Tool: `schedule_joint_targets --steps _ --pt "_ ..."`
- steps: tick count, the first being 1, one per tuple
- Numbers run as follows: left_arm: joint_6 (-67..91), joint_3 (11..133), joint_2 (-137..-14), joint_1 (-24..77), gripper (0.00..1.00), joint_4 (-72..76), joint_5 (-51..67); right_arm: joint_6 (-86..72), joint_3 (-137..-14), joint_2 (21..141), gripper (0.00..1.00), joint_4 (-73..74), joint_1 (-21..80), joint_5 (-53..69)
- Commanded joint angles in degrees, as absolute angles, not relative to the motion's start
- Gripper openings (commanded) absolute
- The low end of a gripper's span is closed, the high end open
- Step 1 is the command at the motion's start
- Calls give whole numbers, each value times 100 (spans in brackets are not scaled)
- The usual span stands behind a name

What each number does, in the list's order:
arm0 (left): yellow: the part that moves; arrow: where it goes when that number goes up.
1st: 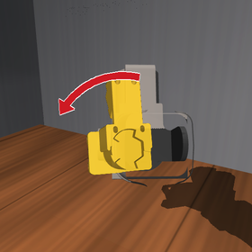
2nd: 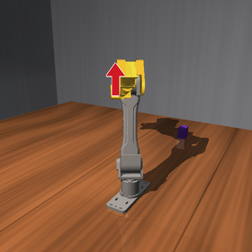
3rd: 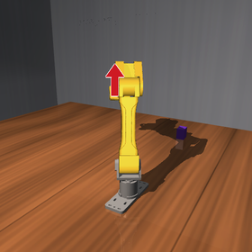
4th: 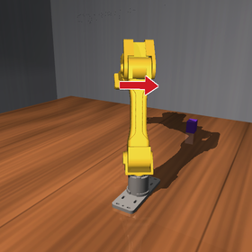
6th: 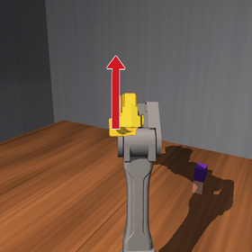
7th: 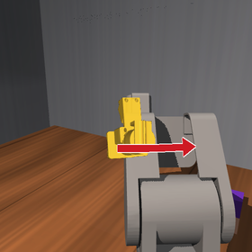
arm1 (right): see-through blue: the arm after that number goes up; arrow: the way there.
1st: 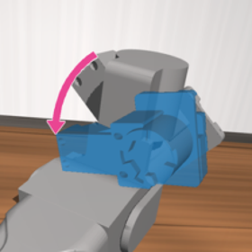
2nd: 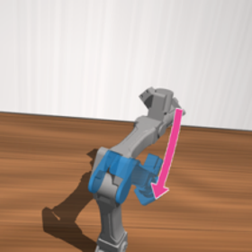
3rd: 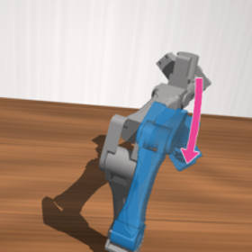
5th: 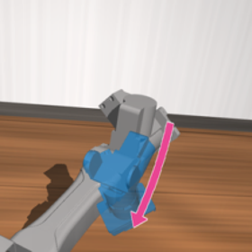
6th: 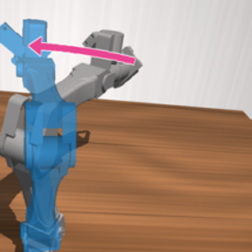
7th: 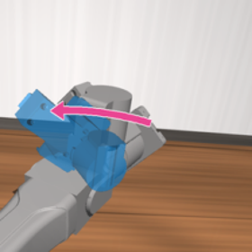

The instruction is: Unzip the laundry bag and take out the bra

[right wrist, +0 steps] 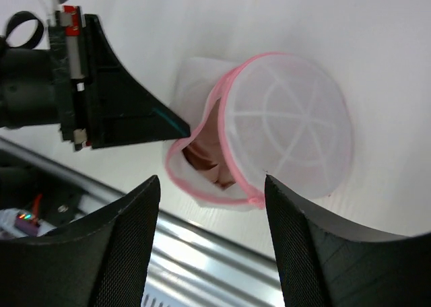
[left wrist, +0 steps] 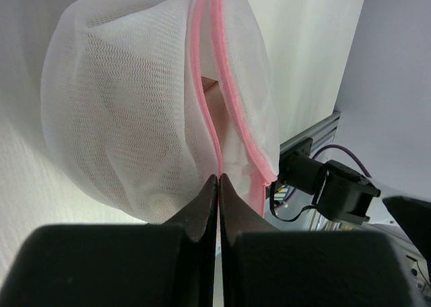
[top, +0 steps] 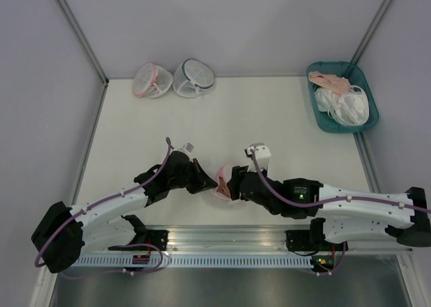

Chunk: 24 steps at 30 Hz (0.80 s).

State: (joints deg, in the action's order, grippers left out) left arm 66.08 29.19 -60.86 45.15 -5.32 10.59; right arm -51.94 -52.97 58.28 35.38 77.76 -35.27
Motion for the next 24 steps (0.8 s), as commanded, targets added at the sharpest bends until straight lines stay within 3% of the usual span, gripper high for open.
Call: schedule_joint_targets --steps 1,3,5,6,9,24 --pt "6759 3041 -6003 4553 2 -281 1072 -4608 -5748 6476 69 3727 7612 -4456" --pt "6759 2989 -5907 4544 2 -307 1020 -4430 -5801 6731 67 3447 7436 -4132" --pt "6776 2936 -5836 4544 2 -343 1011 -4132 -5687 6741 50 2579 7357 -3746" --pt "6794 2918 -5819 4544 2 -343 1002 -4105 -5660 6750 32 2453 7339 -3657" --pt "6855 2813 -5739 4544 2 -351 976 -4078 -5634 6846 2 2207 7234 -3377" --pt "7022 2558 -5564 4544 2 -325 905 -4491 -5484 8050 0 1687 7075 -2048"
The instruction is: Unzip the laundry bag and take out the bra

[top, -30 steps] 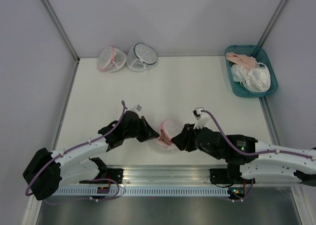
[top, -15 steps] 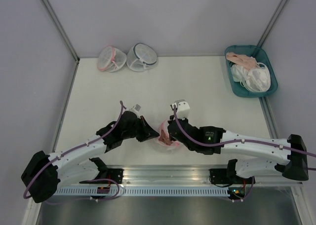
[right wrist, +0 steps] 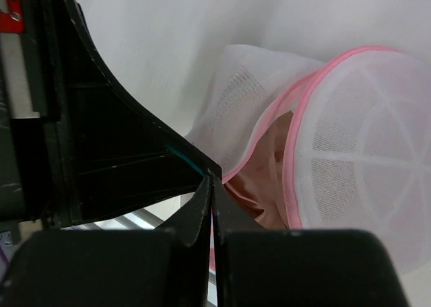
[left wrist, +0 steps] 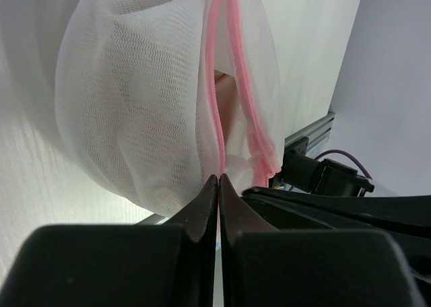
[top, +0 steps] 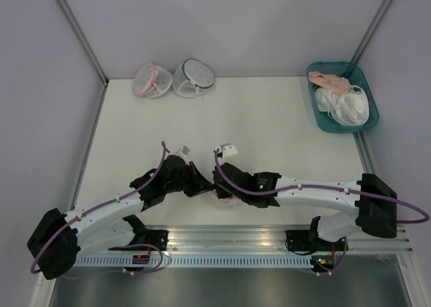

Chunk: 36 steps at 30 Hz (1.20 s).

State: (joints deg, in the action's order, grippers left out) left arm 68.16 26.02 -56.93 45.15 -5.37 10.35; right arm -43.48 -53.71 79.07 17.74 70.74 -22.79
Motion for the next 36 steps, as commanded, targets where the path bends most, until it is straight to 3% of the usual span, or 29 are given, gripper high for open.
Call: schedule_joint_targets --steps 1,13,19,36 --pt "7031 2566 -5546 4553 2 -334 888 -4535 -5502 8112 1 1748 7075 -2065" --pt "7049 2566 -5493 4544 2 -325 835 -5580 -5722 8552 0 3725 7040 -3787" --pt "7058 2558 -5467 4544 2 -325 817 -6011 -5854 7912 0 4499 7023 -4280" --pt "7066 2575 -5440 4544 2 -351 721 -7330 -4870 6101 0 5888 7383 -3349"
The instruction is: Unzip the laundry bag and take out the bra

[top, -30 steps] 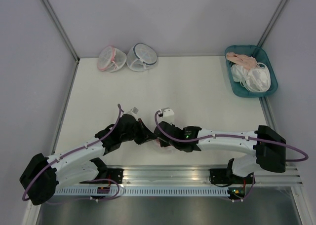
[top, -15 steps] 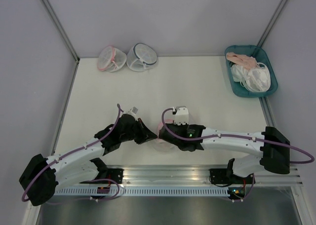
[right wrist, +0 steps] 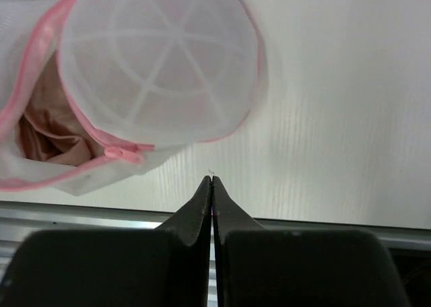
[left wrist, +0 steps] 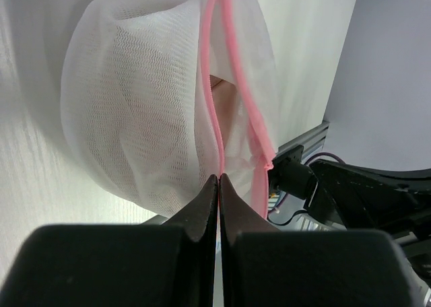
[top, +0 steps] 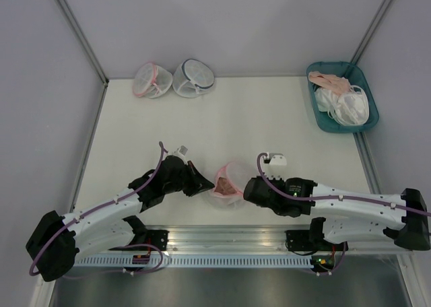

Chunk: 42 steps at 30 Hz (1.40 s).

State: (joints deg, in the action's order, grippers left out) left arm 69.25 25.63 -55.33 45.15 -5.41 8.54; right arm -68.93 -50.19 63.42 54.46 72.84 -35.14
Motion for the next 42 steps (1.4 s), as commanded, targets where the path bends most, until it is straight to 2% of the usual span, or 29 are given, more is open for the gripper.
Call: schedule_joint_targets --steps 1,3,6,10,19,28,29,30,31,32,35,38,39,40,42 --pt "7075 2566 -5432 4535 2 -343 703 -7400 -4860 6004 0 5889 7452 -3366" --pt "7075 2558 -5432 4544 2 -343 686 -7244 -4843 5697 0 5653 7558 -3349" --pt "7075 2531 -5475 4544 2 -290 686 -6436 -4694 5485 0 4530 7708 -3008" --pt "7066 2496 -5625 4544 2 -237 764 -5600 -4833 5931 1 3334 7708 -2804" --pt "7128 2338 -5265 4535 2 -255 844 -4958 -5274 7110 1 2638 7603 -3463" --pt "7225 2109 -5186 4544 2 -272 923 -4702 -5124 7865 1 1679 7269 -2585" --pt "7233 2109 -5168 4544 2 -272 923 -4711 -5124 8049 3 1679 7269 -2506" --pt "7225 2101 -5168 4544 2 -272 914 -4702 -5107 8120 16 1661 7269 -2357" --pt "7233 2101 -5159 4544 2 -272 905 -4711 -5098 8182 22 1661 7269 -2312" --pt "7225 2092 -5142 4544 2 -281 905 -4728 -5063 8287 25 1661 7260 -2277" --pt "7233 2039 -5124 4544 2 -273 905 -4764 -4993 8349 44 1731 7269 -2259" --pt "7242 2022 -5115 4544 2 -272 923 -4816 -4975 8315 53 1898 7269 -2355" --pt "7242 2013 -5115 4544 2 -272 923 -4834 -4992 8306 62 2046 7269 -2390" --pt "7242 2013 -5115 4535 2 -281 905 -4834 -5018 8323 66 2126 7260 -2417" --pt "7251 1995 -5133 4544 2 -272 905 -4825 -5062 8402 67 2275 7260 -2382"
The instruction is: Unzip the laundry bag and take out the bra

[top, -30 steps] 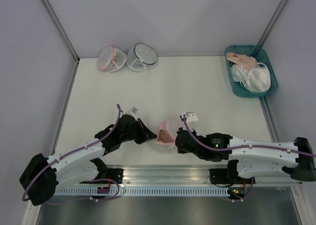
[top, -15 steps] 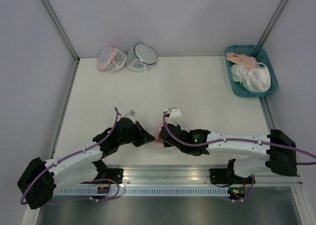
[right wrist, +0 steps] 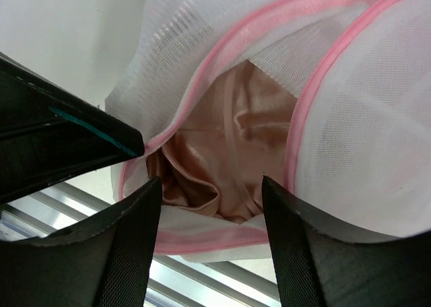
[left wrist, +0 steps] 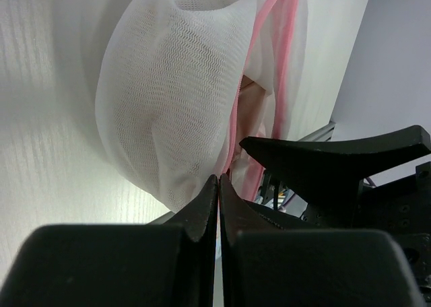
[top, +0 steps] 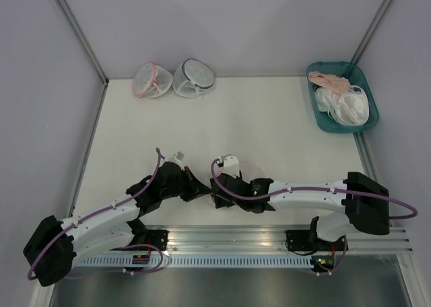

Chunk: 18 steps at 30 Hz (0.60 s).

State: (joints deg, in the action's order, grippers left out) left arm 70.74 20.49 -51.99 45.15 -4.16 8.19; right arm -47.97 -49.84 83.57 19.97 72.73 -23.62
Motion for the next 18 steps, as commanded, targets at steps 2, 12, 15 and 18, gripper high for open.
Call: schedule_joint_targets --steps 2,12,15,18 --pt "7251 1995 -5150 4544 2 -272 896 -4825 -5080 8594 67 2303 7260 -2251" --pt "7251 2013 -5124 4544 2 -334 879 -4764 -5010 9237 26 1934 7251 -2109" --pt "7251 2021 -5106 4544 2 -351 861 -4746 -5019 9133 1 1986 7242 -2135" --pt "7251 2030 -5115 4544 2 -360 844 -4711 -4983 8878 1 2074 7242 -2241"
